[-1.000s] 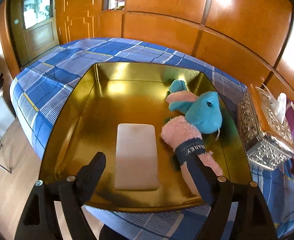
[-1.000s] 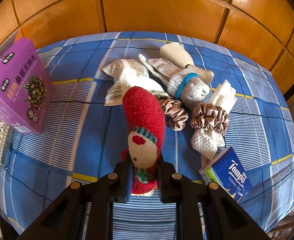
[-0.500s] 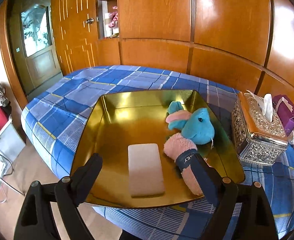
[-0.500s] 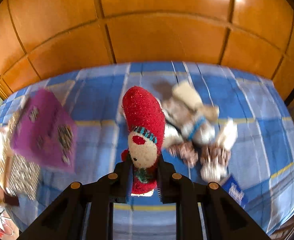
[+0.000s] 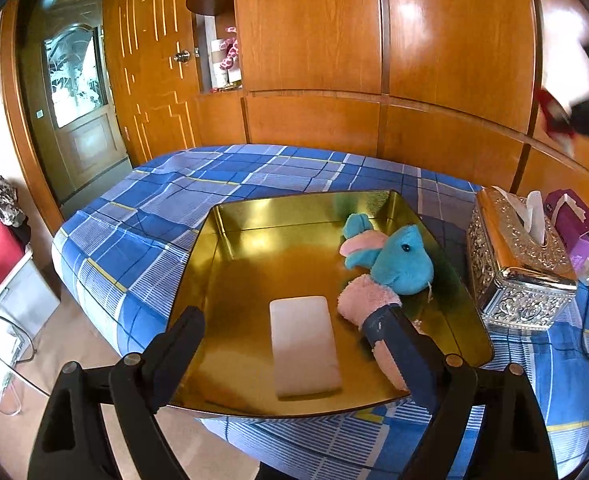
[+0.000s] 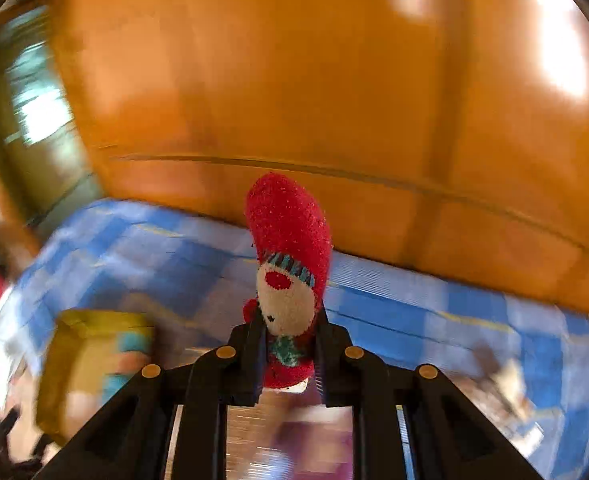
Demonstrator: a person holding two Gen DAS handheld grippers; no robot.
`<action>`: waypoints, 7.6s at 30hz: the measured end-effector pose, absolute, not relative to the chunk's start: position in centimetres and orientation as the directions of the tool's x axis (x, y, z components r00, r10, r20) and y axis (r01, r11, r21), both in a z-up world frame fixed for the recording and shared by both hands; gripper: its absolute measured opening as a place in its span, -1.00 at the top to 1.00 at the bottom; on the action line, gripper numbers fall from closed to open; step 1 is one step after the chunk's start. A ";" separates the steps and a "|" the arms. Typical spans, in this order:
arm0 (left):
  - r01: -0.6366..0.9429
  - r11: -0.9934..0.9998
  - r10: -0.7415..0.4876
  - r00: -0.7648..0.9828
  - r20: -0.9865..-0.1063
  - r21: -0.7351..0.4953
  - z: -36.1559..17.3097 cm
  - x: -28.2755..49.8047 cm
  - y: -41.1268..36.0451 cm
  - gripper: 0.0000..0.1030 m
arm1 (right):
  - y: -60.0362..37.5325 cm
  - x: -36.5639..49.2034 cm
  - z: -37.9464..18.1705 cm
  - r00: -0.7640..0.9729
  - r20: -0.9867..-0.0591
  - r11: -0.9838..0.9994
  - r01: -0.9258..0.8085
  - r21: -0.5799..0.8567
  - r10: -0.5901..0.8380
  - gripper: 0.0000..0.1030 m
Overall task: Organize soft objects
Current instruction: 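Carry the red sock into the gold tray and release it with the right gripper, then move both tools back toward the remaining soft items on the bed, then grasp the white printed plastic bag with the left gripper, then carry the plastic bag into the gold tray and open the left gripper while the right grasps the brown scrunchie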
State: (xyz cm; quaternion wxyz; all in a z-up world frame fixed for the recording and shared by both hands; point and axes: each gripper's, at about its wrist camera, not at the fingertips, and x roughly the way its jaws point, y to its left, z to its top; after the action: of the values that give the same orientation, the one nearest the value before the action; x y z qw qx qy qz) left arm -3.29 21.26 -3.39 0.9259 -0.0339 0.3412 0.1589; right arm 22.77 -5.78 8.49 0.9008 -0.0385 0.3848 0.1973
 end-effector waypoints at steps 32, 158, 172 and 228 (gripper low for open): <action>-0.421 0.906 0.361 0.718 -0.595 0.042 -1.8 -5.1 24.9 -0.81 | 15.9 12.8 -6.0 0.296 -0.847 0.717 -0.684 0.135 0.442 0.15; 0.548 0.833 -0.297 0.327 -0.897 -0.076 -11.7 14.1 -20.6 0.03 | -45.3 10.9 -7.9 0.609 -0.792 0.728 0.527 0.438 0.036 0.03; 0.553 0.830 -0.339 0.401 -0.851 -0.070 -11.9 9.2 -16.9 0.02 | -41.2 16.2 -10.6 0.416 -0.909 0.909 0.385 0.161 -0.015 0.26; -0.046 0.999 0.020 0.680 -0.733 -0.016 3.2 24.5 8.1 0.06 | -37.1 16.7 -12.9 0.355 -0.922 0.965 0.255 -0.063 -0.154 0.34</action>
State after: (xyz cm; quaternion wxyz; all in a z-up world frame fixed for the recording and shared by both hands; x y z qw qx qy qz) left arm 24.48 8.13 3.19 0.9165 -0.0163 0.3993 0.0180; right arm 16.73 -37.08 -12.87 0.8217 0.0454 0.5542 -0.1246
